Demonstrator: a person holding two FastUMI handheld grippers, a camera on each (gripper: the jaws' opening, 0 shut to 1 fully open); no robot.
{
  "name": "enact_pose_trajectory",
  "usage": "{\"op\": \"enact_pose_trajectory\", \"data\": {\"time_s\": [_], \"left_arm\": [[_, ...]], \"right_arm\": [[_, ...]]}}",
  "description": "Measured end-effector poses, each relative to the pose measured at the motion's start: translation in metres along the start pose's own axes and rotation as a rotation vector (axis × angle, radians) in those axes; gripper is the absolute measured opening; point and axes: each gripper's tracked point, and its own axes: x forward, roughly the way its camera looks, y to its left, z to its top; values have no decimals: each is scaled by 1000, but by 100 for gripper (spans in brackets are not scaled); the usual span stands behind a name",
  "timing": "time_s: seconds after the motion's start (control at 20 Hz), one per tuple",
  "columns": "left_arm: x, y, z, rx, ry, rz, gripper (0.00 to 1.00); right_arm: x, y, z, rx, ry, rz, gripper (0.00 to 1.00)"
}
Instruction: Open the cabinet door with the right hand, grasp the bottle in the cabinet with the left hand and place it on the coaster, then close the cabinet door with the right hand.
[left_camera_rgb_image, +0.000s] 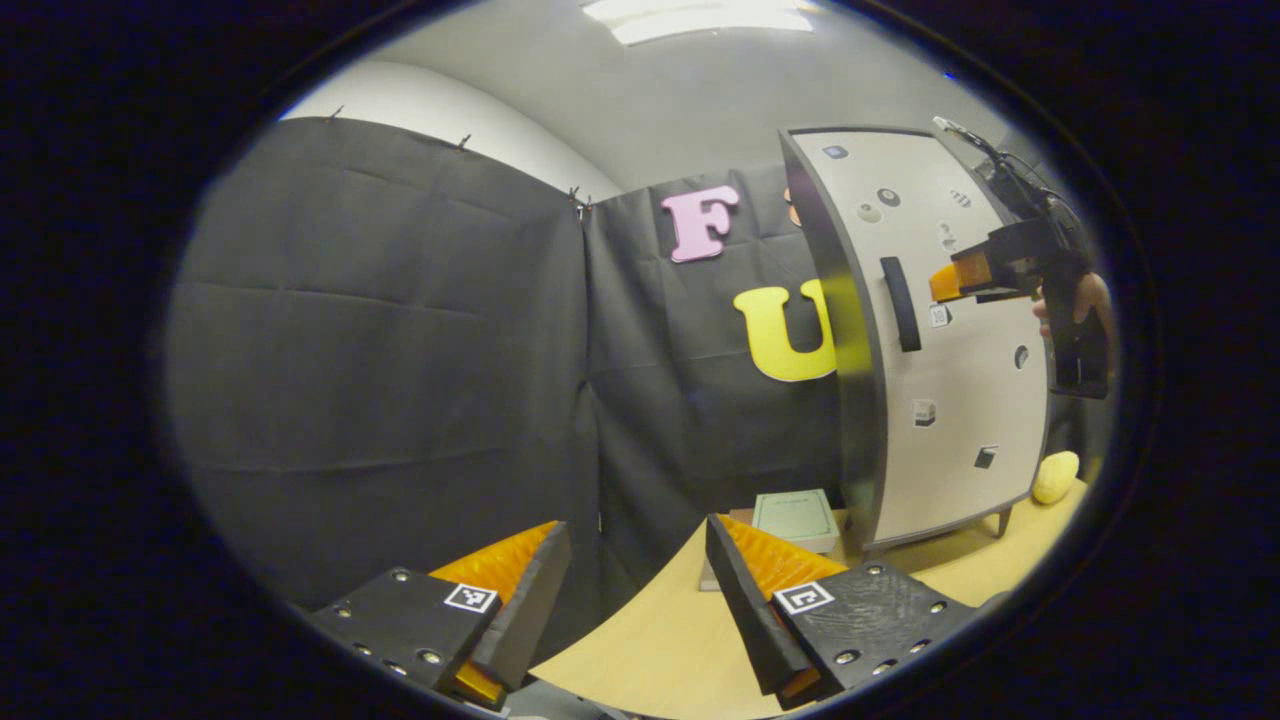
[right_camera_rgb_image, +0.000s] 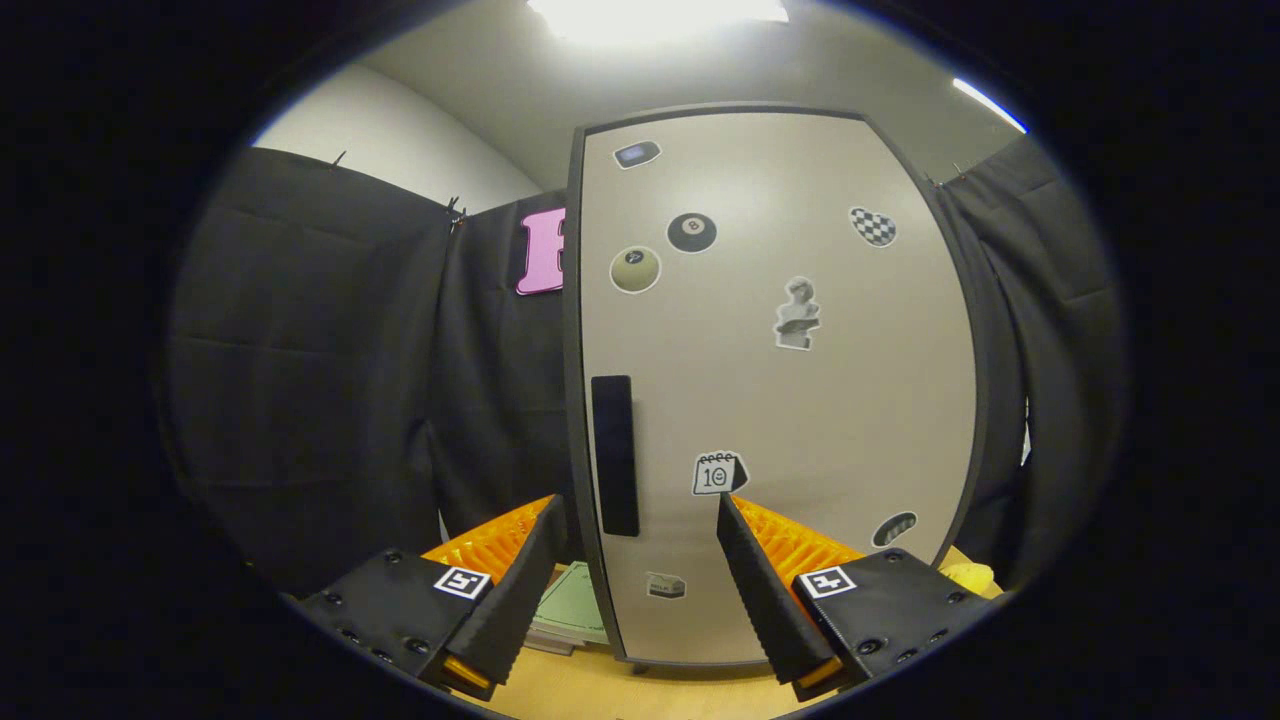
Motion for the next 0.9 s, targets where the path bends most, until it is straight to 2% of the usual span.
{"op": "enact_pose_trajectory", "data": {"time_s": [0.05, 0.1, 0.15, 0.25, 0.4, 0.55, 0.6, 0.65, 0.8, 0.9], "left_arm": [[-1, 8, -8, -1, 18, 18, 82], [-2, 16, -14, 0, 34, 33, 82], [-4, 22, -20, 0, 50, 48, 85], [-7, 32, -30, -4, 73, 69, 85], [-10, 38, -44, -14, 110, 80, 82], [-9, 37, -51, -23, 133, 83, 82], [-10, 37, -52, -27, 139, 79, 82], [-11, 37, -54, -30, 142, 76, 82], [-11, 36, -55, -39, 143, 65, 82], [-11, 35, -52, -44, 136, 52, 83]], "right_arm": [[9, 3, 0, -10, 7, -11, 93], [17, 7, 1, -18, 7, -18, 96], [27, 9, 3, -25, 4, -27, 96], [46, 13, 3, -45, 8, -40, 93], [70, 16, 2, -72, 29, -65, 93], [86, 9, -3, -114, 79, -120, 77], [89, 7, -3, -118, 83, -139, 66], [92, 8, -3, -116, 85, -145, 60], [91, 9, -5, -111, 129, -149, 34], [90, 12, -5, -83, 149, -136, 25]]}}
